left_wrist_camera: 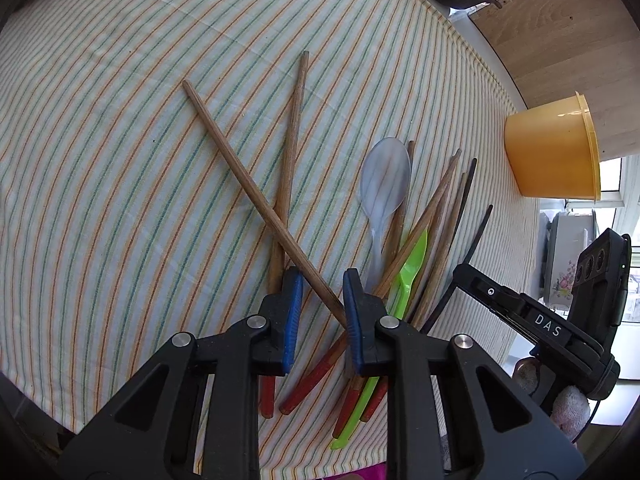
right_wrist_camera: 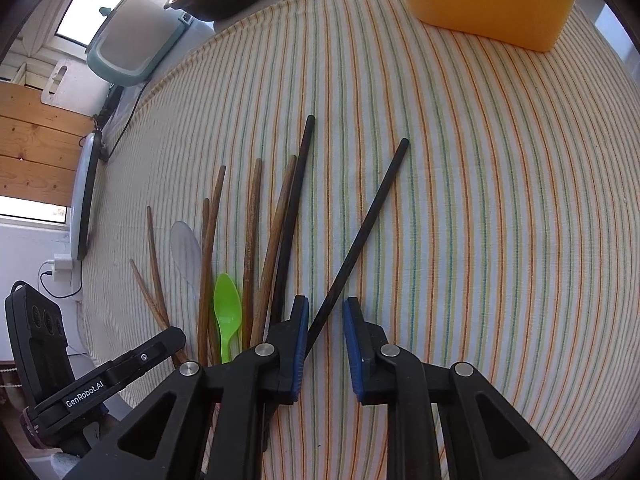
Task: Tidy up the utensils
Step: 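Lower the right tool onto a black chopstick while the left tool grasps a wooden chopstick, then lift both held chopsticks and carry them over the yellow container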
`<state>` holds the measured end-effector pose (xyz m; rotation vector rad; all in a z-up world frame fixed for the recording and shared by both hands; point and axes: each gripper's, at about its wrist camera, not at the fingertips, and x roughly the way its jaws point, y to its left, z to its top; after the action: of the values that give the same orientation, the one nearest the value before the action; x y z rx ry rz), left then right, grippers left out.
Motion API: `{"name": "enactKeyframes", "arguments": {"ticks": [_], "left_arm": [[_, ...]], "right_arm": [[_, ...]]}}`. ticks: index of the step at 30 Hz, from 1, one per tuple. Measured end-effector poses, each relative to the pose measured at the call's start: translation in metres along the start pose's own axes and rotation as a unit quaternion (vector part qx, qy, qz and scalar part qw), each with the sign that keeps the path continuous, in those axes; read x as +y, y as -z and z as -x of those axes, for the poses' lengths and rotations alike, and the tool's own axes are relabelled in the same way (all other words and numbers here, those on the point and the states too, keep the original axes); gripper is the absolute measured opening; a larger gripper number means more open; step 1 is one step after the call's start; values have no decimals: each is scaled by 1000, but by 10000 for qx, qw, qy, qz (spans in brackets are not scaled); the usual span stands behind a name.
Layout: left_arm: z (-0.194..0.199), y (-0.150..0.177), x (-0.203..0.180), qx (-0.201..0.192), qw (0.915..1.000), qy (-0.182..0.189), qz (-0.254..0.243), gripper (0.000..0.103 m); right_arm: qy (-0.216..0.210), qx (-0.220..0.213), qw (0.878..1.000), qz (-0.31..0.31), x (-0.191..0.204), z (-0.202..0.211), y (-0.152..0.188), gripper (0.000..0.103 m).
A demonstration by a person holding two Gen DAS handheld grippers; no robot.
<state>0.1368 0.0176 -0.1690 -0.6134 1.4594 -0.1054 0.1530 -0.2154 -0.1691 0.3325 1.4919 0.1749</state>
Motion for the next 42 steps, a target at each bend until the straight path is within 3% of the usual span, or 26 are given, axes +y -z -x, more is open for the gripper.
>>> {"name": "enactKeyframes", "arguments": {"ticks": [7, 10, 21, 30, 42], "left_arm": [[4, 2, 10, -79, 9999, 137, 32, 14], [8, 4, 16, -119, 9998, 152, 43, 4], [18, 6, 15, -253, 9995, 189, -47, 4], [53, 6, -2, -876, 9950, 222, -414, 4], [93, -14, -68, -1720, 9767, 326, -1240, 4]], "right_arm": [[100, 38, 9998, 144, 6, -3, -5, 10], [-55, 19, 10000, 39, 1, -2, -2, 6], [-442, -239, 9987, -21, -13, 14, 7, 4], [-709, -782, 9937, 382, -19, 45, 18, 4], [-544, -1706, 9795, 927, -25, 115, 14, 3]]}}
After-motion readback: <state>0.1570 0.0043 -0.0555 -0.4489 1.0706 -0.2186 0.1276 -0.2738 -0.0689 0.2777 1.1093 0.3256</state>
